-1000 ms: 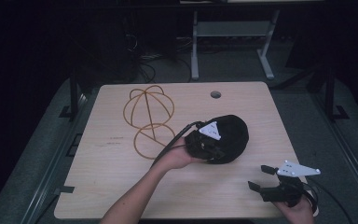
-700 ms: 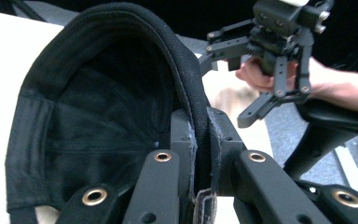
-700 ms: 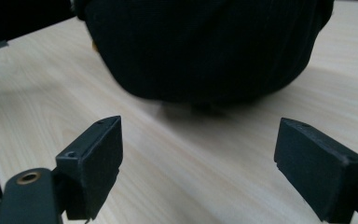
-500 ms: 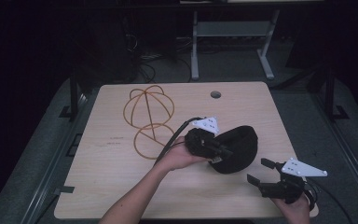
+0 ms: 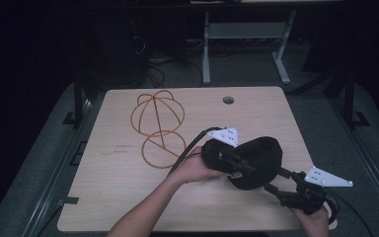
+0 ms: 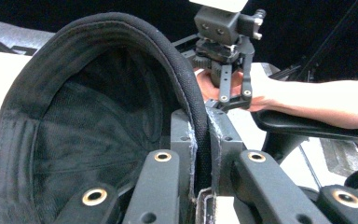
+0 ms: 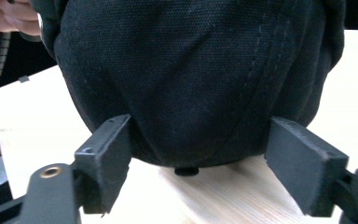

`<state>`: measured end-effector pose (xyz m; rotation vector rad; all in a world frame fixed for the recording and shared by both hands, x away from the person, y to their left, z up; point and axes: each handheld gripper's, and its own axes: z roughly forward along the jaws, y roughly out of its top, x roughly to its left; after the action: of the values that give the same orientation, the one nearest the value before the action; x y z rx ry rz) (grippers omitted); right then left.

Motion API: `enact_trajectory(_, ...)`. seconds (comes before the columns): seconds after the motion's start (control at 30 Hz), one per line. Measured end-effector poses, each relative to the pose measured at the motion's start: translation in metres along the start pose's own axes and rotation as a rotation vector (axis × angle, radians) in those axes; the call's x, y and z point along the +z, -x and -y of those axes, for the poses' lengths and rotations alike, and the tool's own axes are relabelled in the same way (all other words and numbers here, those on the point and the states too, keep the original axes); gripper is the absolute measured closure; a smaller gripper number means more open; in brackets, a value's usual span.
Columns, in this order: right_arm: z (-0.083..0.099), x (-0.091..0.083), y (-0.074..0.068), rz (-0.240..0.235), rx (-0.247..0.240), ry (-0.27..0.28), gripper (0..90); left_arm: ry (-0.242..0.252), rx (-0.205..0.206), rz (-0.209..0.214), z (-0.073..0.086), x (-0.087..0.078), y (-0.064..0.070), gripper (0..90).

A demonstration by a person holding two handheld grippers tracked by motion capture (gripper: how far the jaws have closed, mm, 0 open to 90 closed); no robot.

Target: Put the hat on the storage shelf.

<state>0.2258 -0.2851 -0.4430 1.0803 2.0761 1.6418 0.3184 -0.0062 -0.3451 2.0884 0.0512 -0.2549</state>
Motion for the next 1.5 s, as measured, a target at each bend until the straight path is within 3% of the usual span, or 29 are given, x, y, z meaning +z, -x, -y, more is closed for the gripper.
enact_trajectory(0.1,0.001,0.0,0.002,-0.032,0.015,0.012,34.0,-0.003,0.014,0.012,-0.003,0.002,0.002,82.1)
enact_trajectory(0.13,0.002,-0.001,0.003,-0.039,0.011,0.015,40.7,0.0,0.013,0.015,-0.004,0.004,0.003,82.1)
enact_trajectory(0.37,0.002,-0.004,0.002,-0.034,-0.001,0.02,58.7,-0.01,0.029,0.025,-0.006,0.007,0.006,82.1)
enact_trajectory(0.53,0.003,-0.006,0.005,-0.074,0.013,0.029,78.1,-0.021,0.032,0.027,-0.006,0.008,0.007,82.1)
enact_trajectory(0.6,0.003,-0.007,0.004,-0.075,0.006,0.032,81.2,-0.031,0.039,0.021,-0.006,0.008,0.008,82.0)
enact_trajectory(0.77,0.002,-0.007,0.003,-0.068,0.001,0.025,83.1,-0.049,0.05,-0.014,-0.005,0.005,0.01,80.3)
enact_trajectory(0.83,0.001,-0.008,0.002,-0.056,-0.003,0.019,83.6,-0.061,0.058,-0.049,-0.003,0.001,0.011,74.4)
enact_trajectory(1.13,-0.001,-0.008,0.0,-0.037,-0.018,0.004,84.0,-0.08,0.07,-0.125,0.002,-0.018,0.018,62.7)
enact_trajectory(1.3,-0.004,-0.01,0.0,-0.034,-0.022,0.001,84.0,-0.095,0.085,-0.18,0.011,-0.032,0.022,59.8)
enact_trajectory(1.5,-0.009,-0.01,0.0,-0.039,-0.033,-0.009,84.0,-0.094,0.074,-0.235,0.03,-0.047,0.027,57.2)
